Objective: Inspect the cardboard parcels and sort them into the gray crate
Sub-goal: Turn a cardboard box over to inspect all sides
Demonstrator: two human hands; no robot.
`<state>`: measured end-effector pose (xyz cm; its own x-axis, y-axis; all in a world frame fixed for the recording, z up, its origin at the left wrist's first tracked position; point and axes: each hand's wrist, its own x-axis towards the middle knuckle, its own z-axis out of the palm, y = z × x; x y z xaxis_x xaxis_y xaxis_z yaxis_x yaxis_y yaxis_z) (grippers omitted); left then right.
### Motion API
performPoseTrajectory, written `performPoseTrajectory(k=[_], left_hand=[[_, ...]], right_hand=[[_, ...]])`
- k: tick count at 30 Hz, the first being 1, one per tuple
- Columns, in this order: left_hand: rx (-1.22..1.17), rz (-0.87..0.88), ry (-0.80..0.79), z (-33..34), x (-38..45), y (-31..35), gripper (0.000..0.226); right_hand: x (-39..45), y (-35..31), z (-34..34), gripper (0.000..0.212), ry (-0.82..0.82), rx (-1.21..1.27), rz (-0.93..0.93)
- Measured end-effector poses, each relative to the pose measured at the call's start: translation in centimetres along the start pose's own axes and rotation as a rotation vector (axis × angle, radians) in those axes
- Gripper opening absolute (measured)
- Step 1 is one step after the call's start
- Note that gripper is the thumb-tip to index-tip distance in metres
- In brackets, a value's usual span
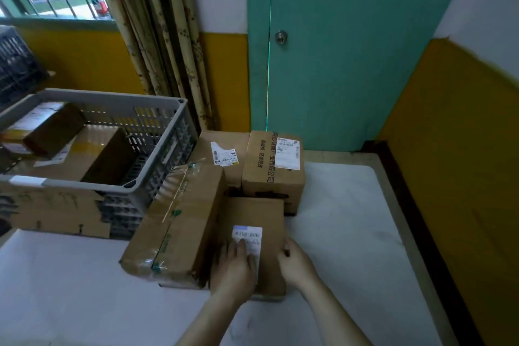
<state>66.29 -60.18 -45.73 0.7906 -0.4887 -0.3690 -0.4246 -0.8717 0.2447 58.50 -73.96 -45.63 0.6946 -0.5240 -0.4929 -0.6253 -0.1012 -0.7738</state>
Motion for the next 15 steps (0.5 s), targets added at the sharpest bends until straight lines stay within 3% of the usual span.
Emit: performPoseTrajectory(k=[9,15], left_hand=[[-0.100,0.030,-0.082,1.2,-1.4,1.1,0.060],[-0.236,0.057,0.048,0.9,-1.7,0.8,0.054]], right_hand=[[-0.6,1.2,-1.4,0.039,0.091,0.035,0.047],[-0.8,1.9,-2.7,0.041,0.146,-0.006,0.086]])
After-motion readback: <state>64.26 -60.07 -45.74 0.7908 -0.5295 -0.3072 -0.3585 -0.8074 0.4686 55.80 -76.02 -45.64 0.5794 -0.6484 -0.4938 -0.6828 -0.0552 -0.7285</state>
